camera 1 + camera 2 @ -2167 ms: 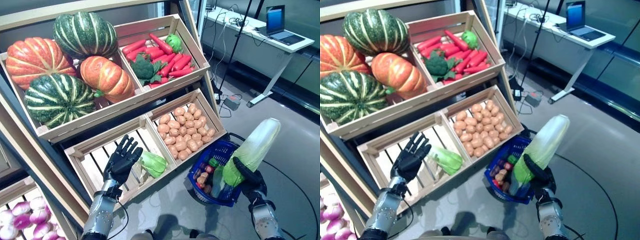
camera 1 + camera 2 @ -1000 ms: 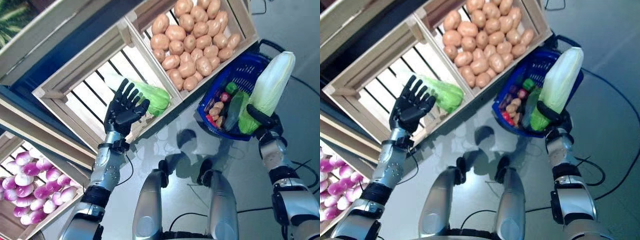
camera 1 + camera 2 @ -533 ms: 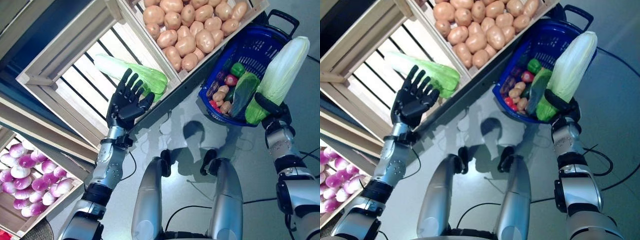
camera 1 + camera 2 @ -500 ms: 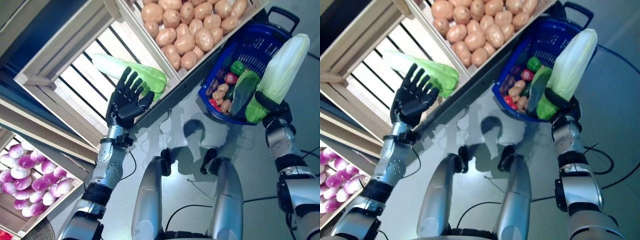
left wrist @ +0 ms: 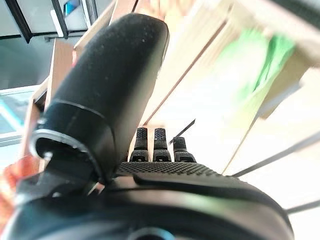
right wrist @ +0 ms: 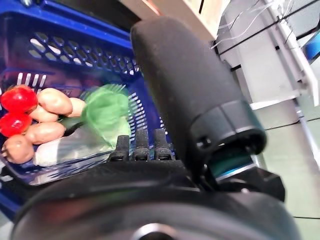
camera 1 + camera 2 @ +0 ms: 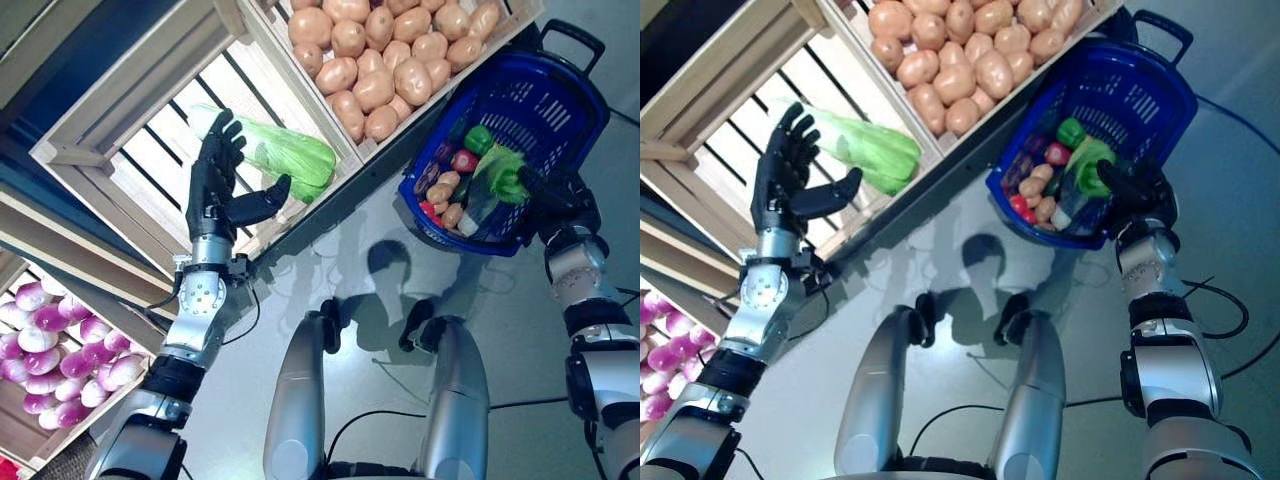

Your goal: Put vegetables into the basket

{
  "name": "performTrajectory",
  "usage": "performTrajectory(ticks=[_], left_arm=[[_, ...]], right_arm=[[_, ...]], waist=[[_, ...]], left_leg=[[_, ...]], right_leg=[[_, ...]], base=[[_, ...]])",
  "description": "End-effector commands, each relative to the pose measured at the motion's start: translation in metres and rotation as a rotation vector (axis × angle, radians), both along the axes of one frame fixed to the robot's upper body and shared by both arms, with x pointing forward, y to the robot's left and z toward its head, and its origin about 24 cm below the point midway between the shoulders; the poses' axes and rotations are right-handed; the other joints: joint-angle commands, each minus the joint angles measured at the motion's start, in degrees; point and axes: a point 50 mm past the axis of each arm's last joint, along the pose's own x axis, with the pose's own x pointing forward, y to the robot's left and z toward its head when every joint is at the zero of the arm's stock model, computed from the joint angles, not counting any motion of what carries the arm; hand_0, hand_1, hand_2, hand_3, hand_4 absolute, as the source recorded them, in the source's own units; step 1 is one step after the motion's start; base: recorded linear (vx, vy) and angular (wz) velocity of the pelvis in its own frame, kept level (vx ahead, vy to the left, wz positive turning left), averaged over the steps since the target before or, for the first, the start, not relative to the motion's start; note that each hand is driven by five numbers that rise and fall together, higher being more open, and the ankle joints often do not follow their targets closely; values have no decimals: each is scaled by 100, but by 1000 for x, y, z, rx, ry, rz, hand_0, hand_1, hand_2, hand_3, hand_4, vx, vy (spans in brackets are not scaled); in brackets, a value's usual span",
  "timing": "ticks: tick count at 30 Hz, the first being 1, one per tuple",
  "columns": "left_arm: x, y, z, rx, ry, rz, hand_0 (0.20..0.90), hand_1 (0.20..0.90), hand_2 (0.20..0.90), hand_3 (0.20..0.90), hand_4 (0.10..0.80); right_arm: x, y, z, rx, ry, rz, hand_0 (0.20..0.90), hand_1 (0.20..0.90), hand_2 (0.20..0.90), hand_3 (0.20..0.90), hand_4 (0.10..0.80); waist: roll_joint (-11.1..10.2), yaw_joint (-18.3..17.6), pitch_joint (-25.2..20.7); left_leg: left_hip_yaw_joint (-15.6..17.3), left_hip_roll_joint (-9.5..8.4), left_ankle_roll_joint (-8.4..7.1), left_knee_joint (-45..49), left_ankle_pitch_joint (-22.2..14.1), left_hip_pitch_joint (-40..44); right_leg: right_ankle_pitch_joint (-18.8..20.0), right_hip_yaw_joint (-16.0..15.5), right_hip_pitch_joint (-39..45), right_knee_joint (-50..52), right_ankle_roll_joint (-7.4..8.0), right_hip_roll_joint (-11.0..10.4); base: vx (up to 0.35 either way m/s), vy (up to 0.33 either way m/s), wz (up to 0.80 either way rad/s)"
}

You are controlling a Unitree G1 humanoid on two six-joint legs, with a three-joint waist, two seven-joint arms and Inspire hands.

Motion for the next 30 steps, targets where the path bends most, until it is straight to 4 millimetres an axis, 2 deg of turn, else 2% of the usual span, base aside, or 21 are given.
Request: performTrajectory(ticks=[1, 5, 8, 12, 19, 22, 28, 30], left_arm=[[-10, 7, 64, 73, -327, 82, 900, 900, 900, 900, 800], [-9, 16, 67, 124, -341, 167, 900, 900, 900, 900, 800], [-6, 25, 66, 237, -327, 270, 900, 900, 900, 900, 800], [1, 52, 66, 445, -257, 476, 900, 900, 900, 900, 800], [12, 92, 61, 689, -52, 705, 900, 900, 900, 900, 800], [11, 102, 56, 748, 13, 781, 900, 900, 900, 900, 800], [7, 112, 48, 867, 76, 860, 900, 900, 900, 900, 800], [8, 112, 47, 917, 86, 872, 900, 900, 900, 900, 800]], right_arm=[[4, -6, 52, -170, -141, 31, 900, 900, 900, 900, 800], [2, -7, 47, -144, -142, 34, 900, 900, 900, 900, 800], [2, -7, 44, -127, -153, 18, 900, 900, 900, 900, 800], [0, -3, 46, -125, -216, 28, 900, 900, 900, 900, 800], [-2, 29, 58, -112, -379, 160, 900, 900, 900, 900, 800], [-12, 46, 52, -146, -409, 173, 900, 900, 900, 900, 800], [-31, 85, 37, -244, -434, 308, 900, 900, 900, 900, 800], [-34, 87, 31, -251, -417, 347, 900, 900, 900, 900, 800]], waist=[[17, -31, -33], [9, -47, -33], [-5, -93, -33], [9, -211, -33], [45, -529, -33], [39, -682, -33], [3, -926, -33], [14, -994, -33]], left_leg=[[330, -162, 179, -472, -507, 518], [369, -142, 161, -626, -454, 650], [418, -103, 153, -672, -423, 701], [508, -31, 108, -753, -420, 808], [735, 79, 55, -763, -381, 642], [829, 98, 47, -870, -333, 596], [989, 169, 40, -876, -336, 470], [1050, 187, 35, -907, -324, 435]], right_leg=[[-415, 20, 656, -90, 213, -15], [-374, 26, 755, -215, 229, 22], [-355, 60, 777, -255, 216, 49], [-361, 177, 812, -321, 230, 117], [-355, 475, 502, -293, 234, 230], [-321, 603, 397, -372, 262, 298], [-300, 775, 203, -423, 283, 387], [-292, 837, 132, -443, 286, 405]], base=[[0, 0, 0], [0, 0, 0], [14, 27, -1], [35, 85, -7], [0, 122, -18], [-4, 127, -19], [-3, 108, -14], [1, 127, -18]])
